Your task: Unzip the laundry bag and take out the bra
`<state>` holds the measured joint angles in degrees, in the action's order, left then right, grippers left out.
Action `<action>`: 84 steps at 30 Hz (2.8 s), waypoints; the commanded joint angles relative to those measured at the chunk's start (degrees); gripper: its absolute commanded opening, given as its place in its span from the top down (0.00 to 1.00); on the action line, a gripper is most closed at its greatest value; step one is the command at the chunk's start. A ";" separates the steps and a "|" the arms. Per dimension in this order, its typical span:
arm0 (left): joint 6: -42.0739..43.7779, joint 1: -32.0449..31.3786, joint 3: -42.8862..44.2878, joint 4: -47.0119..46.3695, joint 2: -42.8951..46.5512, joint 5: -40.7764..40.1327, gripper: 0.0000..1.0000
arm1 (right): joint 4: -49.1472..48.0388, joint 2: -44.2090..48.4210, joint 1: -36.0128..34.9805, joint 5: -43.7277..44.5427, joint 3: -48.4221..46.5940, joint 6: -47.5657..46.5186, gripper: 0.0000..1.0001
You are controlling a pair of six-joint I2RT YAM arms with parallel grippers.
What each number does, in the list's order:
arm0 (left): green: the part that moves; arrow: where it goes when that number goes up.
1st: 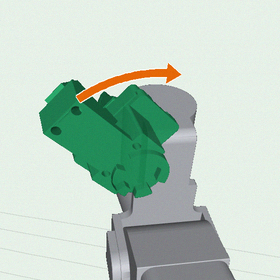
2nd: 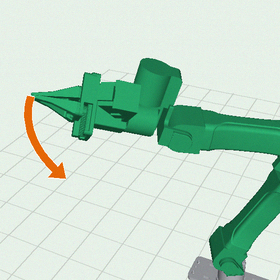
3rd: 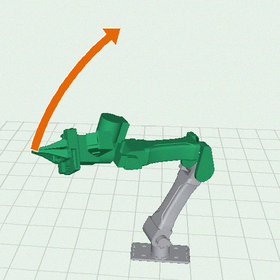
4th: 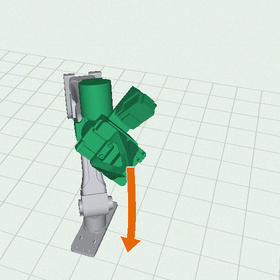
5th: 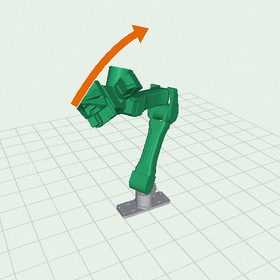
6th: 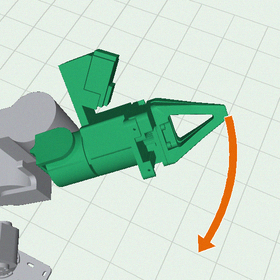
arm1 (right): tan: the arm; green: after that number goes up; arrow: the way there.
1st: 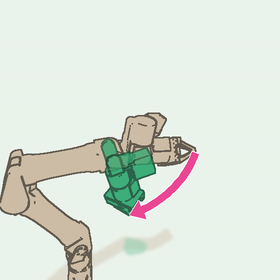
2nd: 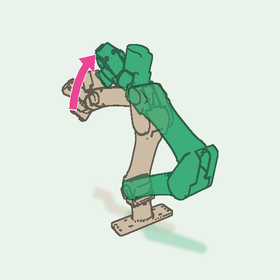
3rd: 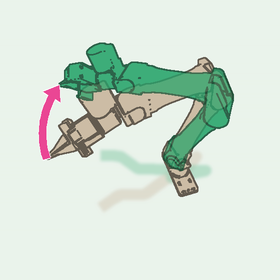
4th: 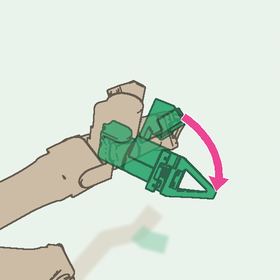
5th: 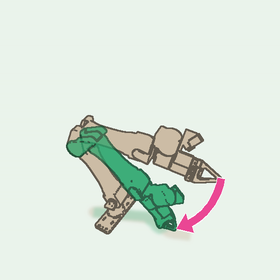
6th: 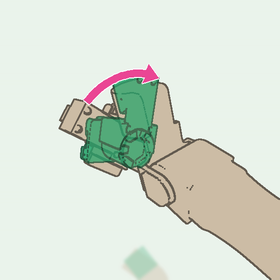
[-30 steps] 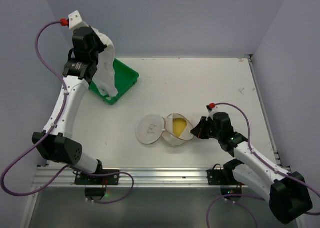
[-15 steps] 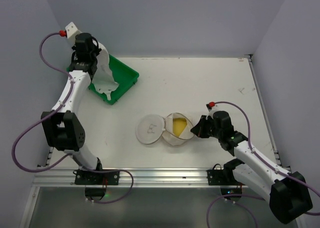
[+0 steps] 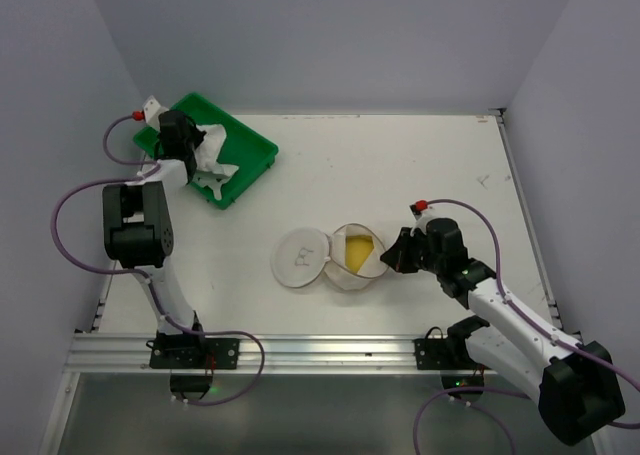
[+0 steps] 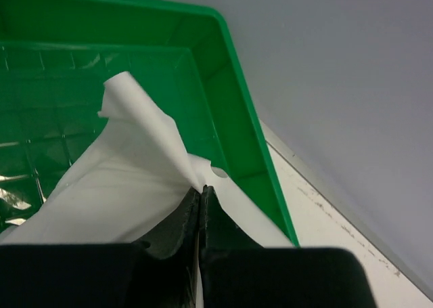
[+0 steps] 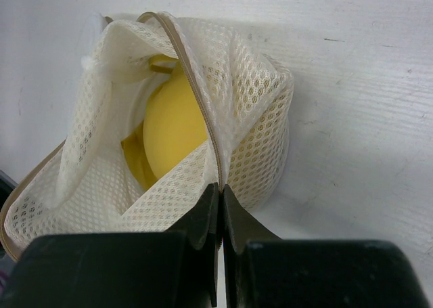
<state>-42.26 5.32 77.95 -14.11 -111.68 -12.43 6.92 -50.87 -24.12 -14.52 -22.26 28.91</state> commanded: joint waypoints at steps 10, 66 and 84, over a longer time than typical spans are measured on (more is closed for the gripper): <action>1.04 0.83 6.42 -1.97 -4.68 5.13 0.97 | 0.64 2.01 -0.23 -0.94 -1.38 -0.96 1.00; 12.92 -58.38 -1.14 42.23 24.50 9.26 0.20 | 3.27 5.95 -0.23 1.78 -5.69 -1.66 1.00; 6.05 -65.88 1.15 41.62 8.85 1.71 0.59 | 5.56 13.17 -0.23 1.69 1.87 2.29 1.00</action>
<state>-34.15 -61.12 77.34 27.16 -101.08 -7.64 12.62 -38.15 -24.12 -12.45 -20.27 30.15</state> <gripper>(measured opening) 0.414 0.011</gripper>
